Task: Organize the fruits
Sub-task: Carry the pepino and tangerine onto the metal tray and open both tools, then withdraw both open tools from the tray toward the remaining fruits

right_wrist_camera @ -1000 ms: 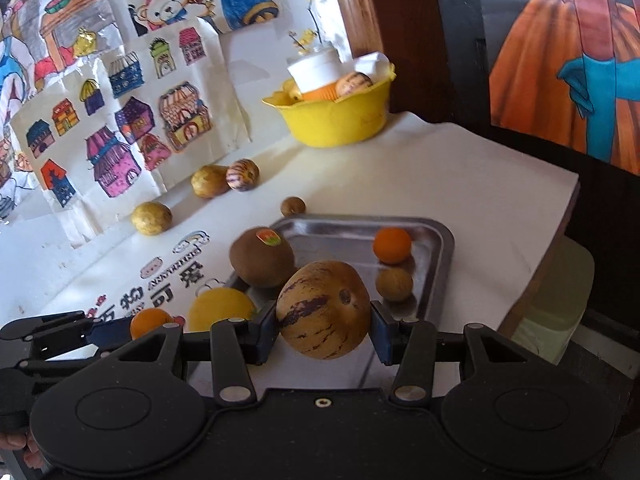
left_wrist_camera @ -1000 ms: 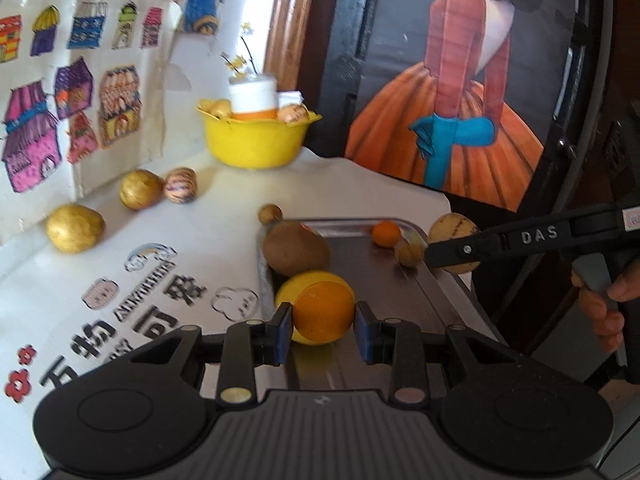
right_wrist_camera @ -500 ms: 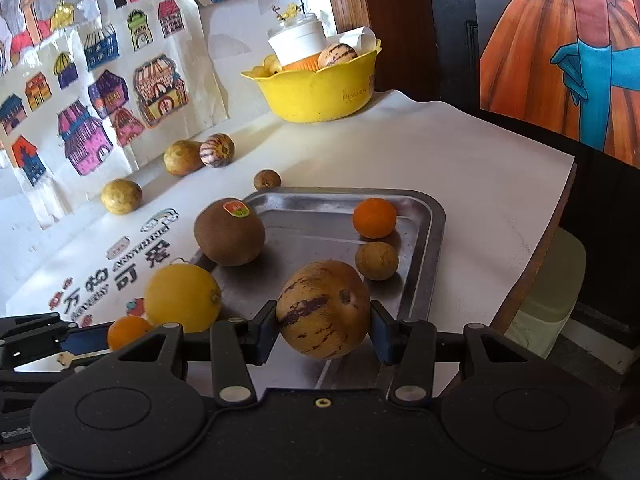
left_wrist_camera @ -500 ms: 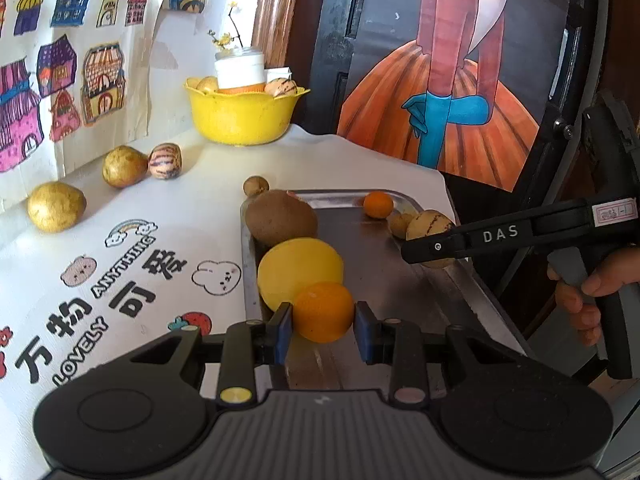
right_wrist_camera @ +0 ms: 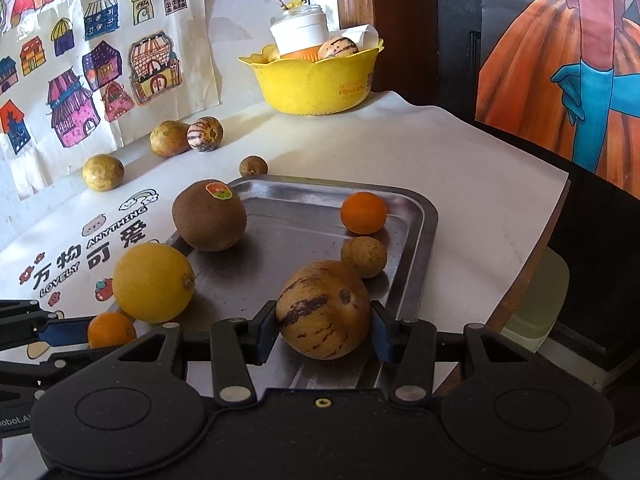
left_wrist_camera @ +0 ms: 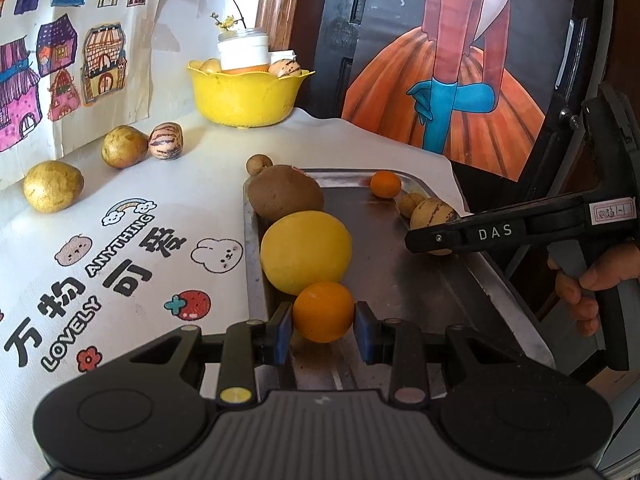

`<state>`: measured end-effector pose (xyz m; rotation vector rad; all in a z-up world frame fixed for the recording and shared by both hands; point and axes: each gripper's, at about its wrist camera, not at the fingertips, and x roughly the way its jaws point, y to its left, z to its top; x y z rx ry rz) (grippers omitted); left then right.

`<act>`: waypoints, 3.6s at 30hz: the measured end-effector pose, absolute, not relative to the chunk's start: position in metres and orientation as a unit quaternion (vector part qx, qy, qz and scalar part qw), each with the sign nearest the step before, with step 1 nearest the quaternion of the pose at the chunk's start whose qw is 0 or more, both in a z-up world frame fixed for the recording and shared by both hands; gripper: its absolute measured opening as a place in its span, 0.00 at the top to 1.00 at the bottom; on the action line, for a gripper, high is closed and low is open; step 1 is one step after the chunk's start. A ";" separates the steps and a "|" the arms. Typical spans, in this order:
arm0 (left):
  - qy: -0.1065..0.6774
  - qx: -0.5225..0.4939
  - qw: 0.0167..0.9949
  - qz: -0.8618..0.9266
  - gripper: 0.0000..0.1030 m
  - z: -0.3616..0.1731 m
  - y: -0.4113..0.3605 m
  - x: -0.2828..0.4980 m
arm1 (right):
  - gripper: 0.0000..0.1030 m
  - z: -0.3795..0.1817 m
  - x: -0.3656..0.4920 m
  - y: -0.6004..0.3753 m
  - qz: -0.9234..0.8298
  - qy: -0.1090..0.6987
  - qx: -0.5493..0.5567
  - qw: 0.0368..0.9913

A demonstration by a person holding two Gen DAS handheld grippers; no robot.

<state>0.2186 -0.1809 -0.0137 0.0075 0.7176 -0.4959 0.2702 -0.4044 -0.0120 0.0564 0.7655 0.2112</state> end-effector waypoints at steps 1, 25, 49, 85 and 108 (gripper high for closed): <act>0.348 0.004 0.906 -0.240 0.65 -0.014 -0.181 0.219 | 0.52 -0.012 0.270 -0.404 0.102 0.372 0.025 0.922; 0.350 0.008 0.907 -0.234 0.41 -0.003 -0.181 0.209 | 0.42 0.002 0.256 -0.405 0.106 0.369 0.020 0.923; 0.321 -0.034 0.938 -0.126 0.00 0.036 -0.095 0.148 | 0.01 0.040 0.162 -0.351 0.112 0.361 -0.084 0.922; 0.268 0.144 0.952 -0.041 0.00 0.087 0.017 0.139 | 0.01 0.099 0.150 -0.259 0.344 0.284 -0.196 0.873; 0.232 0.224 0.935 -0.146 0.00 0.036 -0.015 0.287 | 0.01 0.068 0.345 -0.274 0.251 0.327 -0.158 0.897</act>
